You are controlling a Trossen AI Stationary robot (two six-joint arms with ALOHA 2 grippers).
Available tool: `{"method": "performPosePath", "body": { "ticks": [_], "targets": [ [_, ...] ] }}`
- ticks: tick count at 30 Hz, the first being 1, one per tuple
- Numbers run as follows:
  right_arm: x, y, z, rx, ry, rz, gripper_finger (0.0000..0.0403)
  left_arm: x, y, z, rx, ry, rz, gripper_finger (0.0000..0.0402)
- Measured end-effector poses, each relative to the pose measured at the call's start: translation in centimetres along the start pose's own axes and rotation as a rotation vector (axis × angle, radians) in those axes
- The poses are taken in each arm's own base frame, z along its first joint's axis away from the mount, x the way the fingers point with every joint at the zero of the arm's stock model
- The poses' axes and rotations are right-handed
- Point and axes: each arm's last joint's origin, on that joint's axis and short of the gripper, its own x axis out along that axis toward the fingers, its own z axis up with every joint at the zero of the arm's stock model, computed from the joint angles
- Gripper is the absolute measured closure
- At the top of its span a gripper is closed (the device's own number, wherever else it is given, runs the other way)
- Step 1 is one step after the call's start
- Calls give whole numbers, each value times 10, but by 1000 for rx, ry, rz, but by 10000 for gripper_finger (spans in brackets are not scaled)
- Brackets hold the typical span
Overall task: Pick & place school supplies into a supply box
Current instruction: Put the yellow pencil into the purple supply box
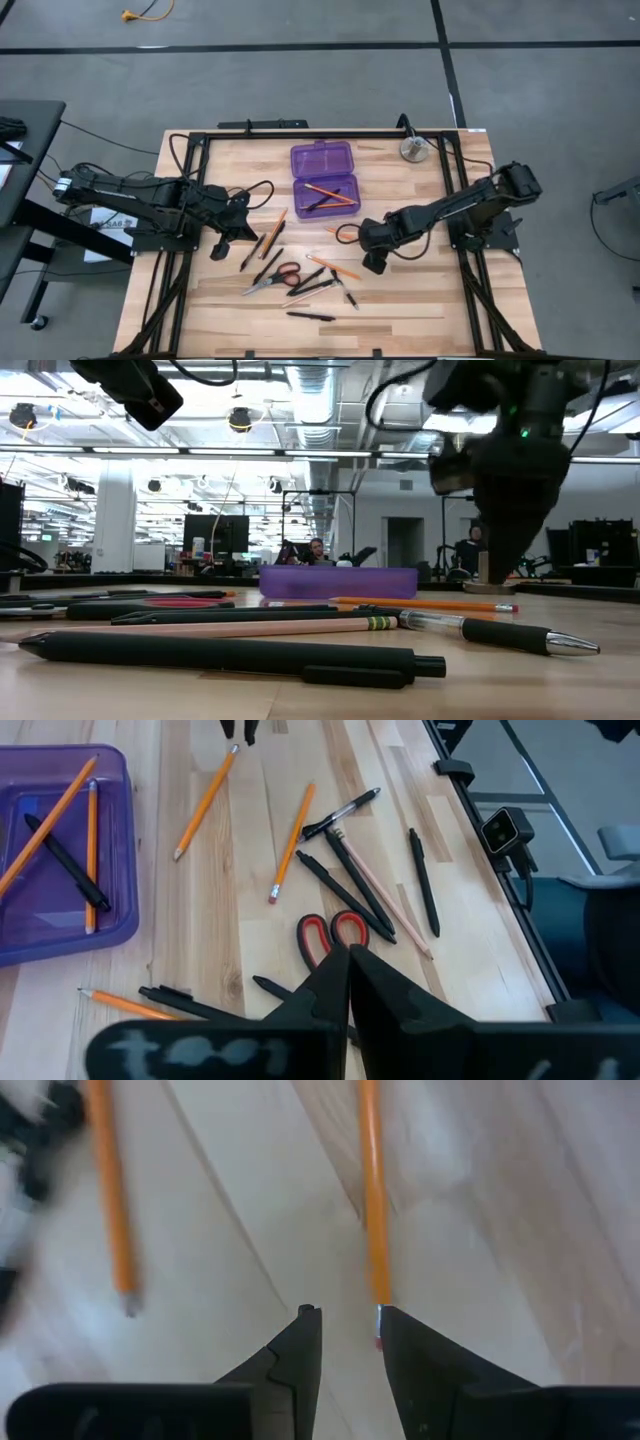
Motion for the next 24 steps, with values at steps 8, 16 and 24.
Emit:
{"method": "performPosePath", "body": {
  "ticks": [8,16,24],
  "targets": [
    [20,-5,2,-15,76,-23,302,0,0,0,0,0,0,401],
    [37,-15,8,-42,178,-7,302,0,0,0,0,0,0,401],
    [40,-27,13,-3,250,60,374,0,0,0,-1,0,0,401]
  ]
}}
